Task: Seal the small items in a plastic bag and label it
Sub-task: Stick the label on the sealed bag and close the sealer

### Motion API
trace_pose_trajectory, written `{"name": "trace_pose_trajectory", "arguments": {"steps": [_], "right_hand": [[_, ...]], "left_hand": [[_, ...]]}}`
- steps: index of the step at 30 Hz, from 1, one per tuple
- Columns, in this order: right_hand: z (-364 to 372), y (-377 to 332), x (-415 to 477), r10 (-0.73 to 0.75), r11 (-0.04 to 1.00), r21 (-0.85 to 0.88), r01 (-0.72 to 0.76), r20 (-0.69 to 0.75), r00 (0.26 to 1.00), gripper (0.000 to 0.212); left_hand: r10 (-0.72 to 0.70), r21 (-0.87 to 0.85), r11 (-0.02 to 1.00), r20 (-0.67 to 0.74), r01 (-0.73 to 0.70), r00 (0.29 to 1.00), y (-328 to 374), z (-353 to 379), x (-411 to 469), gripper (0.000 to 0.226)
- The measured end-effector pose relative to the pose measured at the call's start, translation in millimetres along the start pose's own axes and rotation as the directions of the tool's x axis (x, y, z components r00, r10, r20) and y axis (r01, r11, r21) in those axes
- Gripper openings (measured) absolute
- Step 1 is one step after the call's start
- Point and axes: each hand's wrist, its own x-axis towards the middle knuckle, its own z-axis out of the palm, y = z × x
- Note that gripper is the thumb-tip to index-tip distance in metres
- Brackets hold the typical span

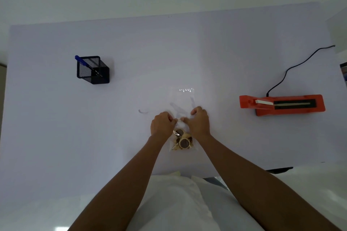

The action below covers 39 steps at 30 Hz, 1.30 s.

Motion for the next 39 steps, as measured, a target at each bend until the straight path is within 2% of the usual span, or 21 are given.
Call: {"name": "trace_pose_trajectory", "arguments": {"steps": [9, 11, 14, 17, 23, 34, 39], "right_hand": [[-12.5, 10.5, 2.8, -0.03, 0.993, 0.115, 0.031, -0.008, 1.0, 0.021], [-10.4, 9.7, 1.6, -0.023, 0.991, 0.13, 0.024, -0.008, 1.0, 0.024], [-2.1, 4.7, -1.0, -0.025, 0.998, 0.056, 0.025, -0.005, 1.0, 0.036], [2.0, 1.0, -1.3, -0.022, 1.0, 0.002, 0.022, -0.013, 1.0, 0.039], [0.4, 3.1, 0.7, -0.017, 0.999, 0.031, 0.017, -0.009, 1.0, 0.035], [-12.3, 5.2, 0.4, -0.02, 0.995, 0.101, 0.021, -0.008, 1.0, 0.018], [-24.9, 15.8, -13.6, -0.036, 0.989, 0.142, 0.046, -0.067, 0.997, 0.017]], "left_hand": [[0.033, -0.012, 0.999, 0.048, -0.033, 0.998, -3.4, -1.7, 2.3, 0.018], [0.022, -0.018, 1.0, 0.021, -0.022, 1.0, -1.1, -0.7, -1.0, 0.032], [0.019, 0.043, 0.999, -0.02, -0.018, 1.0, 4.8, 2.2, -6.1, 0.054], [-0.001, 0.056, 0.998, -0.033, 0.003, 0.999, 7.7, 3.7, -6.4, 0.049], [-0.038, -0.002, 0.999, -0.003, 0.038, 0.999, 6.5, 1.9, -2.6, 0.028], [-0.004, 0.012, 1.0, 0.033, 0.003, 0.999, 4.3, -0.5, 0.5, 0.018], [0.03, -0.14, 0.99, -0.016, -0.032, 0.999, -6.4, -0.5, -10.5, 0.014]]}}
